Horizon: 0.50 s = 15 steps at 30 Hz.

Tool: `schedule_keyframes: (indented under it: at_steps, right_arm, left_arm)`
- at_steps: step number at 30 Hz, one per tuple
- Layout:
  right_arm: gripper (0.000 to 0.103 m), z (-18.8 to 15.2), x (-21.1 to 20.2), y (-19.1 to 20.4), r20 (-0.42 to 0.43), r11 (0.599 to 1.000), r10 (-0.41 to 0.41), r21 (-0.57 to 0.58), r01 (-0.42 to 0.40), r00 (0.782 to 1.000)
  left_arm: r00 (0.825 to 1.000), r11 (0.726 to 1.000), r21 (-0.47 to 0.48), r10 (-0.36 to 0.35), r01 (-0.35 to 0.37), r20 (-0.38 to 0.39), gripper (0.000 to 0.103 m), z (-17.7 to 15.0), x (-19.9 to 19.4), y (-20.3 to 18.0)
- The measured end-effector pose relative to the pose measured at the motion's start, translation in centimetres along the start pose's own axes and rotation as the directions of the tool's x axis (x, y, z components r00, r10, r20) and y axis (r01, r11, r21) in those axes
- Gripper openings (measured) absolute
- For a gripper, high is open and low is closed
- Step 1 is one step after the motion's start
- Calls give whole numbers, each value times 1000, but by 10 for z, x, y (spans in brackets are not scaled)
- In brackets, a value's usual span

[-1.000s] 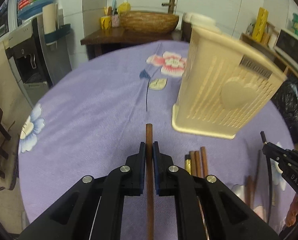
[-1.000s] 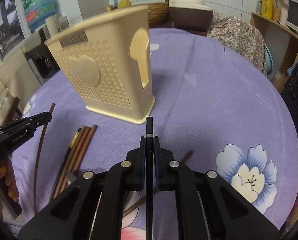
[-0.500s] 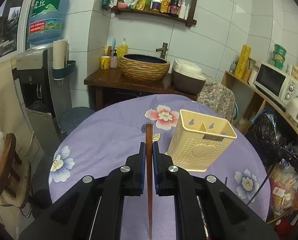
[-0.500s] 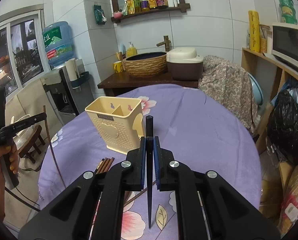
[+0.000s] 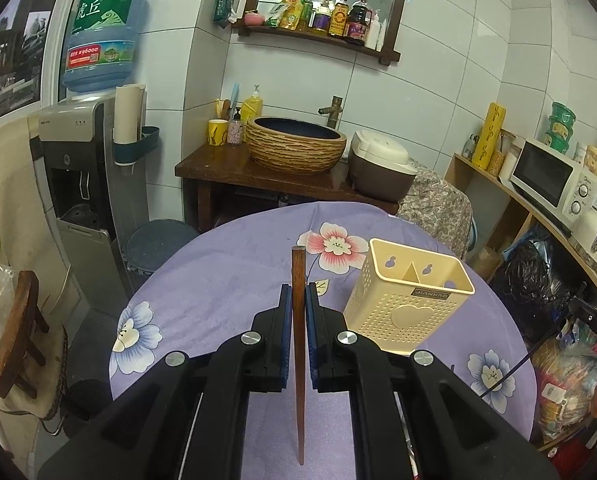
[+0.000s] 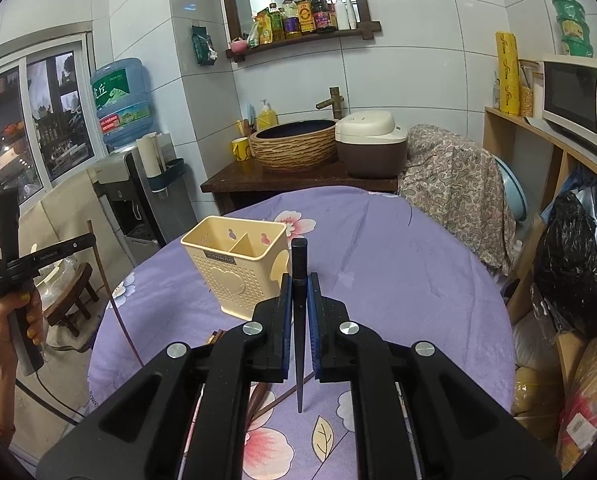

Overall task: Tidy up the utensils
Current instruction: 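Lift both chopsticks and carry them above the beige utensil holder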

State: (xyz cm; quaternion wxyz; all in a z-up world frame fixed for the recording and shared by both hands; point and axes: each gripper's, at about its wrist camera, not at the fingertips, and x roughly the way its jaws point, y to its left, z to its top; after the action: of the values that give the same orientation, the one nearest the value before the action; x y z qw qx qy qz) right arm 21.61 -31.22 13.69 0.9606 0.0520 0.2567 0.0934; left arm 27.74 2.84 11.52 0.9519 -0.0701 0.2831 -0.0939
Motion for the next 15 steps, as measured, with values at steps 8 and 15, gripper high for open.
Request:
schedule_keyframes:
  at_steps: [8, 15]
  right_arm:
    - [8, 15, -5, 3, 17, 999, -19, -31, 19, 1000]
    - [8, 58, -8, 12, 46, 997, -40, -65, 43, 998]
  left_arm:
    - [1000, 1000, 5, -8, 8, 25, 8, 12, -9, 0]
    - [996, 1000, 27, -5, 3, 87, 8, 54, -24, -10]
